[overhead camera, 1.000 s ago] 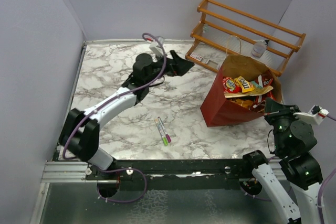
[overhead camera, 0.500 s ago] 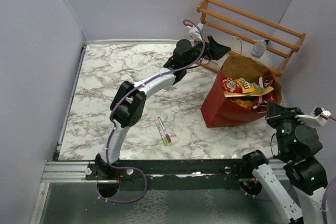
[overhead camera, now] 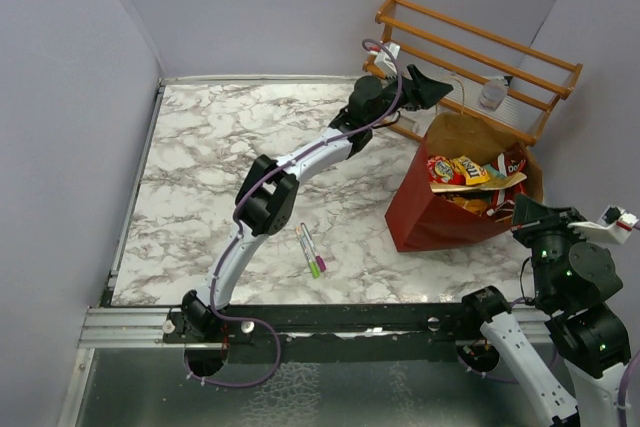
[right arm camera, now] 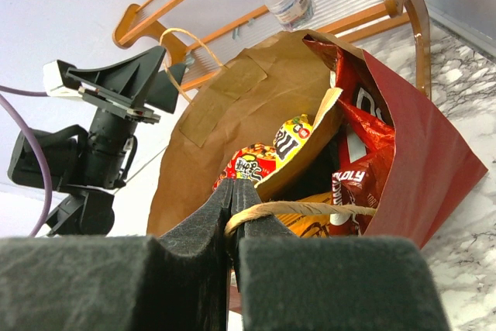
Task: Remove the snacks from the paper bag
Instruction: Adjust the paper bag at the center of the board.
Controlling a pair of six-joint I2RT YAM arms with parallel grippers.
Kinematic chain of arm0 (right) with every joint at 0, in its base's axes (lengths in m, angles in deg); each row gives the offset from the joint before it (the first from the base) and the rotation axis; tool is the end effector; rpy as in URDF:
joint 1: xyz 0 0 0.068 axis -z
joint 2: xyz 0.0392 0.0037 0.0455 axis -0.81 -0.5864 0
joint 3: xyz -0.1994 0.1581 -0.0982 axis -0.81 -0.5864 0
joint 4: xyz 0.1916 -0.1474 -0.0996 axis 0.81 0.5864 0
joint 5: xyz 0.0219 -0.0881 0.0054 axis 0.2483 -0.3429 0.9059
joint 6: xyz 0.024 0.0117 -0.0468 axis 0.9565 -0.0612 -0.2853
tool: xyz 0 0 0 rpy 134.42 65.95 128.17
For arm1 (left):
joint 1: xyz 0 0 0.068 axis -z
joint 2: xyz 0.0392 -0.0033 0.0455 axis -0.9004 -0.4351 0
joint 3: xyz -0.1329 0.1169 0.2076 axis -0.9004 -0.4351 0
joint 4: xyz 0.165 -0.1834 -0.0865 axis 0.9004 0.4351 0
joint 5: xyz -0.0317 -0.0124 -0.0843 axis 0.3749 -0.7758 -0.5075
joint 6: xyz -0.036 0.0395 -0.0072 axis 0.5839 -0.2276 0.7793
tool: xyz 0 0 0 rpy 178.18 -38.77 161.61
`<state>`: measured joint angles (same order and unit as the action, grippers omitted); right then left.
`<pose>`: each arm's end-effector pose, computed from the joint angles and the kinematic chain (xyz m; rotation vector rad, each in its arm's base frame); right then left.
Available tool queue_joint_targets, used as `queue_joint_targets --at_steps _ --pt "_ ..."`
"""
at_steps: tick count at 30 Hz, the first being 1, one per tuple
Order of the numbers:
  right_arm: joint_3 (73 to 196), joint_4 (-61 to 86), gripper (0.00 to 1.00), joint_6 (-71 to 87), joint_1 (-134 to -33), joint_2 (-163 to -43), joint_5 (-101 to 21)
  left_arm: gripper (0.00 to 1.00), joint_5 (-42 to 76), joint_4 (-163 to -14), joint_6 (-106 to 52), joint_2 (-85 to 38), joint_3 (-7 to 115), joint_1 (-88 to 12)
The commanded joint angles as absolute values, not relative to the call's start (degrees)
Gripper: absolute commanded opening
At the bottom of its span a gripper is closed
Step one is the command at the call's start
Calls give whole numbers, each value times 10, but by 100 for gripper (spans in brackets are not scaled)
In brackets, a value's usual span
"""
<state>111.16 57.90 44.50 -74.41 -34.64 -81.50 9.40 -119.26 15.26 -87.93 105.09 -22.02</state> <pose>0.0223 -0.0129 0.3626 0.7506 1.4974 0.3410 0.4213 -0.3952 0.3009 0.1252 1.4819 -1.5729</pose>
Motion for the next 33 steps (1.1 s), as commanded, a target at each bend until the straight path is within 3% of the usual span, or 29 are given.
queue_joint_targets --at_steps 1,6,17,33 --pt "1123 543 1 436 -748 -332 -831 68 107 -1200 162 -888 1080 -203" --pt "1128 551 1 436 -748 -334 -829 53 107 -1193 156 -884 1079 -202" --pt "1151 535 1 418 -748 -382 -801 2 105 -1167 136 -805 1037 -223" --pt "1281 374 1 195 -748 -686 -739 0 146 -1140 91 -524 722 -260"
